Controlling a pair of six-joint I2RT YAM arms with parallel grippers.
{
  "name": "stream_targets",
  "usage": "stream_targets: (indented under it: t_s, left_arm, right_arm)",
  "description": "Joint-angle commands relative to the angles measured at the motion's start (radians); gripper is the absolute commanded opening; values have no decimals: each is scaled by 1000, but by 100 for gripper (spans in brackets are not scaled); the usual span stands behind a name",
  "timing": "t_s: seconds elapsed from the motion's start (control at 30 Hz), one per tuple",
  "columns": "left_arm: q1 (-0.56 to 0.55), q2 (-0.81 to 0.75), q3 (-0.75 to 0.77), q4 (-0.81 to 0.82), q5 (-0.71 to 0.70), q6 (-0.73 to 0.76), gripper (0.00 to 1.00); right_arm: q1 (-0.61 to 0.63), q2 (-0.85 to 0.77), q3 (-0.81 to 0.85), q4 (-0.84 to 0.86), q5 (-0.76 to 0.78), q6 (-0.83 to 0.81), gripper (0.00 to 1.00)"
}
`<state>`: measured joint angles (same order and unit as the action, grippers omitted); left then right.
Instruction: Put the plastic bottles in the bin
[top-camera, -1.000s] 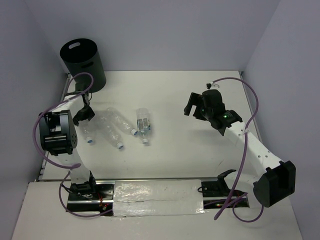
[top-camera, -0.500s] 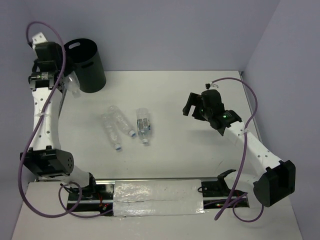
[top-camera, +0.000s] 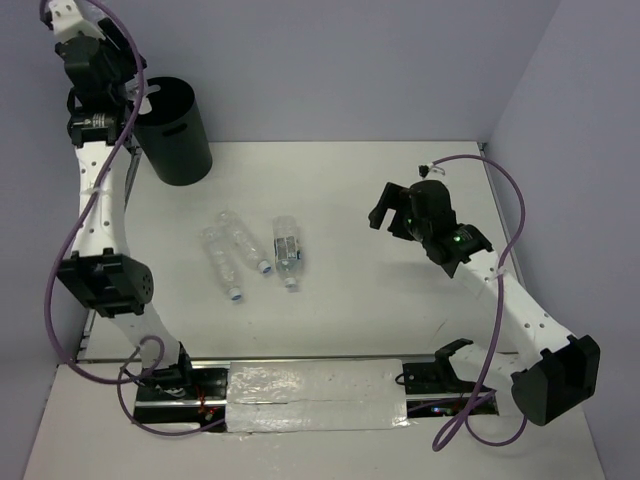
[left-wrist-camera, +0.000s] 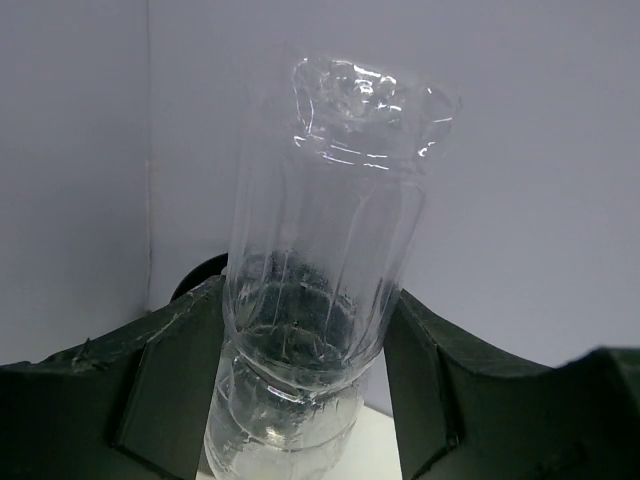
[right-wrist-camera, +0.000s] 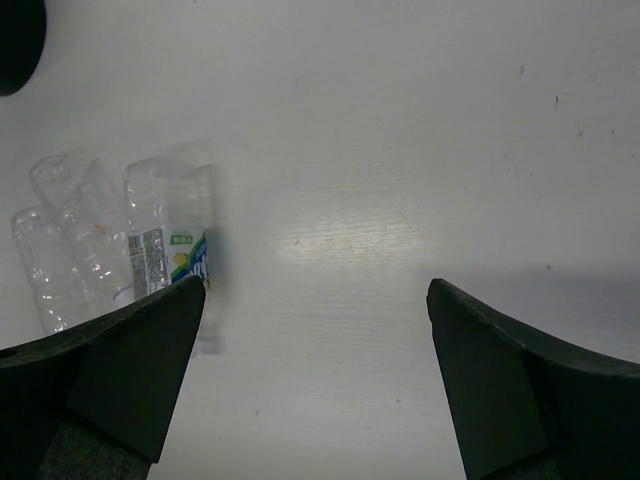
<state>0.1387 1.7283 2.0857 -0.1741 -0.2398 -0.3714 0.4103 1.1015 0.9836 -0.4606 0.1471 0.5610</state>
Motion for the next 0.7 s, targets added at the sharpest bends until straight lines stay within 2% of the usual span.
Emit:
stream_targets:
  t_s: [0.0, 0.17, 0.43, 0.47, 0.5, 0.57, 0.67]
  left_arm:
    - [-2, 82, 62, 169, 4, 8, 62]
    - [-1, 194, 105, 294, -10, -6, 62]
    - [10, 290, 57, 406, -29, 11, 70]
    - [12, 295, 45, 415, -35, 15, 73]
    - [13, 303, 13, 427, -36, 22, 85]
    - [18, 306, -12, 436, -23, 22, 99]
    - [18, 301, -7, 391, 5, 25, 99]
  right_arm:
    - [10, -22, 43, -10, 20, 17, 100]
    - [9, -37, 26, -33, 11, 27, 100]
    - [9, 0, -5, -29, 11, 20, 100]
    - [8, 7, -3, -27, 9, 19, 100]
    - [10, 21, 0, -26, 3, 20, 100]
    - [10, 27, 3, -20, -1, 20, 100]
    - [9, 32, 4, -10, -4, 22, 100]
